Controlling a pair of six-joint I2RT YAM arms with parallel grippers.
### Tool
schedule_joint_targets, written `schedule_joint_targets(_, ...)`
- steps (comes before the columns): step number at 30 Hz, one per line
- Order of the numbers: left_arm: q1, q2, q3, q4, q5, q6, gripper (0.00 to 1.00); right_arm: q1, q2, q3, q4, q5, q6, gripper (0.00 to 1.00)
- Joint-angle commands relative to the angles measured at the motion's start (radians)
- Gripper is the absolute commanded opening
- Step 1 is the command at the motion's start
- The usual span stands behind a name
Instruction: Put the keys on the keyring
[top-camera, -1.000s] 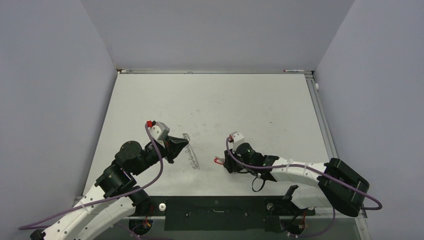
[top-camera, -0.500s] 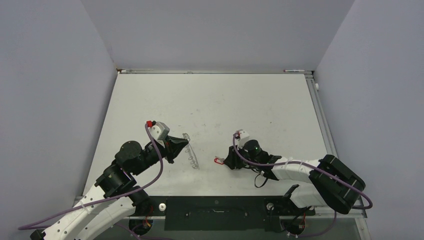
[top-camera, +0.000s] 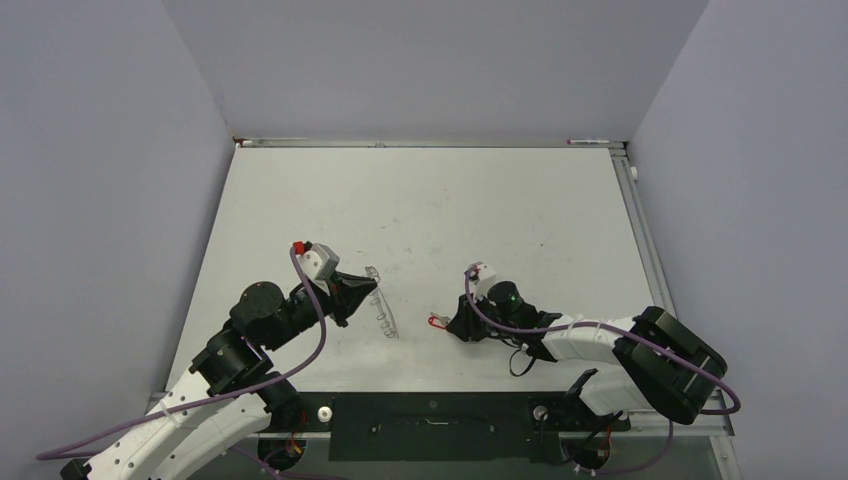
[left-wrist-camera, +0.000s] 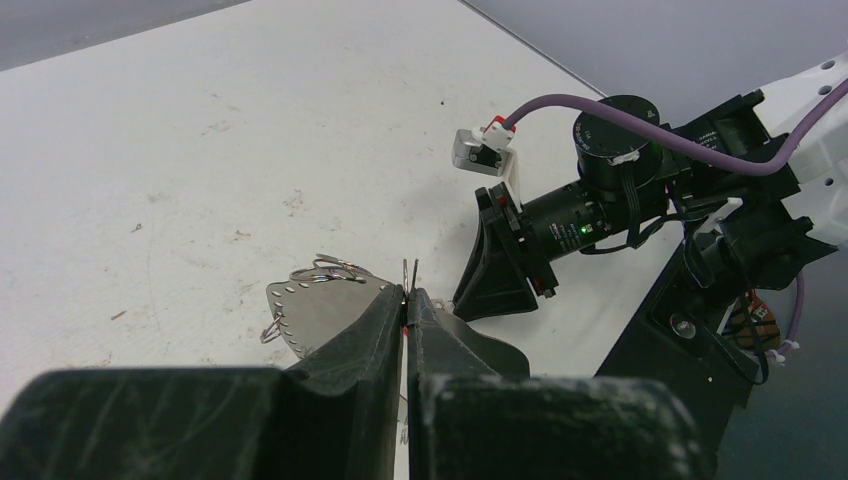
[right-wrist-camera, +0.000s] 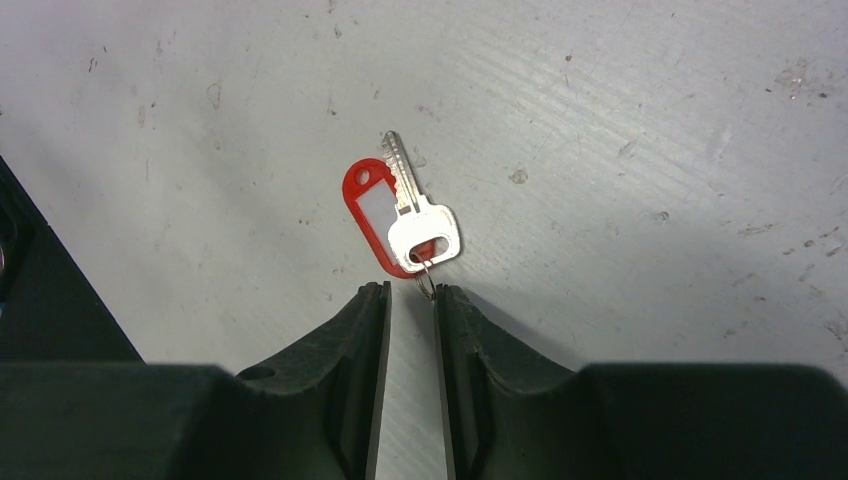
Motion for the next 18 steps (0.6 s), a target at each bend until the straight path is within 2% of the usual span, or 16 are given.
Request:
schedule_joint_targets(1, 0.007, -0.001, 0.006, 0.072, 0.009, -0.007, 0.0, -0.002, -0.001, -0.013, 0.054, -0.004, 0.005, 0.23)
schedule_joint_targets(18, 0.007, 0.001, 0.006, 0.07, 0.006, -0.007, 0.0, -0.002, 0.031, 0.002, 0.064, 0.016, -0.006, 0.2)
